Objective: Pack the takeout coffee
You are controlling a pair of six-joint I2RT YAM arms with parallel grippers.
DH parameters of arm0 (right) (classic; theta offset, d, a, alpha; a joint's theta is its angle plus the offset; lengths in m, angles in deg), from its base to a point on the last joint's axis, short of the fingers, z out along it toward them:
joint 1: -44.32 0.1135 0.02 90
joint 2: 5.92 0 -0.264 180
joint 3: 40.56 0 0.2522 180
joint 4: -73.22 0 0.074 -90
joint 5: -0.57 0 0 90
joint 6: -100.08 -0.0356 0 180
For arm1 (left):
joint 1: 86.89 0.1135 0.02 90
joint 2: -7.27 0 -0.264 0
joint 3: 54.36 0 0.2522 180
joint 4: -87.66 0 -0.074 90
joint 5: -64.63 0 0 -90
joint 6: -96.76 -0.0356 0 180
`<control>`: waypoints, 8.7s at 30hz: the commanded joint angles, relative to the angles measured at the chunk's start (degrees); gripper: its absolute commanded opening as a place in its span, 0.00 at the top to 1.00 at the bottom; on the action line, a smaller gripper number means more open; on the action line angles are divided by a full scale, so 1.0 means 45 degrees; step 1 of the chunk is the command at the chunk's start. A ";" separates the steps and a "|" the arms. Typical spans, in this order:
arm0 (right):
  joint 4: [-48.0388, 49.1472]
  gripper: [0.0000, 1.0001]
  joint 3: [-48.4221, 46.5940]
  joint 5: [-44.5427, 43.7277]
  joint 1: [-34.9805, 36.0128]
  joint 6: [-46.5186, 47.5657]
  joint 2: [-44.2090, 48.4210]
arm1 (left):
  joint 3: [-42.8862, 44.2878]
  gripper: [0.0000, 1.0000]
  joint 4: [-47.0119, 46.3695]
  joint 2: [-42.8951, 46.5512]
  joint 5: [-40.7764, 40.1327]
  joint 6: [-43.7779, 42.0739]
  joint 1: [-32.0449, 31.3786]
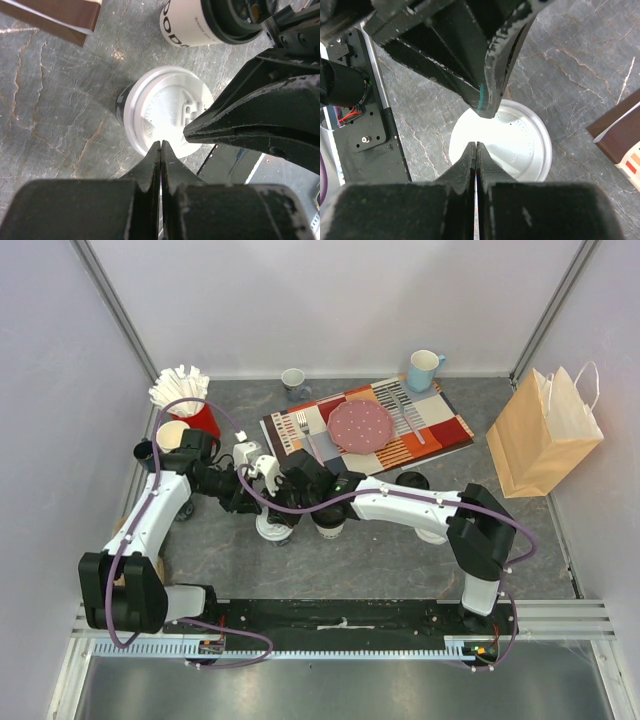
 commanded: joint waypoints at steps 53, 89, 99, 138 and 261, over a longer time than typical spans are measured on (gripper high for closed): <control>-0.0469 1.00 0.0458 -0.0628 -0.0372 -0.0369 0.0483 | -0.0070 0.98 -0.0766 0.0003 -0.0139 -0.0120 -0.0965; -0.2130 1.00 -0.2100 -0.0686 0.0135 0.0686 0.0484 | 0.1044 0.98 -0.0373 0.0999 0.0429 0.0289 -0.1316; -0.1293 1.00 -0.0092 -0.0569 0.0156 0.0160 0.0309 | -0.0397 0.98 -0.0548 0.0397 -0.0584 -0.0140 -0.1375; -0.1290 1.00 -0.0598 -0.0471 -0.0860 -0.0036 -0.0571 | -0.0225 0.98 -0.1526 -0.0232 -0.1016 0.0055 -0.1453; 0.0432 1.00 0.2295 -0.1155 -0.0372 -0.1697 0.0620 | 0.0615 0.98 -0.0001 0.0981 -0.0195 -0.0316 -0.2508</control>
